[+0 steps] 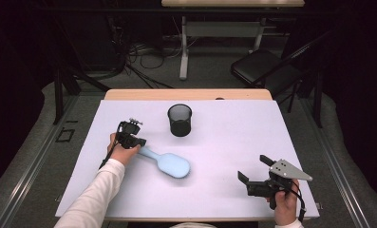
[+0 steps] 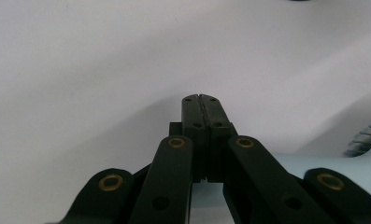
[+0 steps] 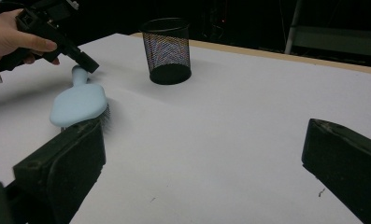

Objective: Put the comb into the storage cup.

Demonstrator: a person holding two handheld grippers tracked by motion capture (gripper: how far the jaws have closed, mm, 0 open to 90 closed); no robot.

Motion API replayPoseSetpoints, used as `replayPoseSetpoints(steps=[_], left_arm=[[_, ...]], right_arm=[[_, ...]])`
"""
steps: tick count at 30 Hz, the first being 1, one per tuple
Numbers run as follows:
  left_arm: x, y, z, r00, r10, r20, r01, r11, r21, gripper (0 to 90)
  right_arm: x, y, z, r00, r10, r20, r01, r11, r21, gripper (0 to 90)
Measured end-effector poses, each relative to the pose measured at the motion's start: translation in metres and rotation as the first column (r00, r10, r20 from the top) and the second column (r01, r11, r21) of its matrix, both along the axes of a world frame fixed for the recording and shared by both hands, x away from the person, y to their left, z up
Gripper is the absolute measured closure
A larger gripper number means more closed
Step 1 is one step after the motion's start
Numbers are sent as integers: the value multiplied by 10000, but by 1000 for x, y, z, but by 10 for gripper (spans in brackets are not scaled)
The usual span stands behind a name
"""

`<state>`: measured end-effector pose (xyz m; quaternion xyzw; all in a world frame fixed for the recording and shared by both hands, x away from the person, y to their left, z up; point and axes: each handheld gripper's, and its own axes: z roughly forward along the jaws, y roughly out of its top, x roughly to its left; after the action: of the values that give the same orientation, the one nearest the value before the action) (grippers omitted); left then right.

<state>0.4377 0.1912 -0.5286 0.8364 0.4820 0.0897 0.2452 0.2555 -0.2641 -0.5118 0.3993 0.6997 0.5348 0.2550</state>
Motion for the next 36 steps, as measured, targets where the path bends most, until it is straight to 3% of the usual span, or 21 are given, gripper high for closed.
replayPoseSetpoints(steps=[10, 18, 26, 36], left_arm=[[-11, 2, 3, 9993, -365, -49, 366, 9989, 293, 900], [-26, 7, 3, 9986, -506, 150, 507, 9987, -13, 900], [-37, 16, 2, 9987, -510, 76, 513, 9976, -465, 900], [-57, 20, 2, 9963, -847, 134, 853, 9949, -537, 900]], right_arm=[[0, -2, 0, 9999, 63, -98, -62, 9999, 161, 0], [1, -3, 0, 9997, 152, -183, -148, 9996, 220, 0], [1, -2, -1, 9996, 203, -176, -199, 9995, 235, 0], [1, -2, -1, 9993, 279, -236, -272, 9992, 297, 0]])
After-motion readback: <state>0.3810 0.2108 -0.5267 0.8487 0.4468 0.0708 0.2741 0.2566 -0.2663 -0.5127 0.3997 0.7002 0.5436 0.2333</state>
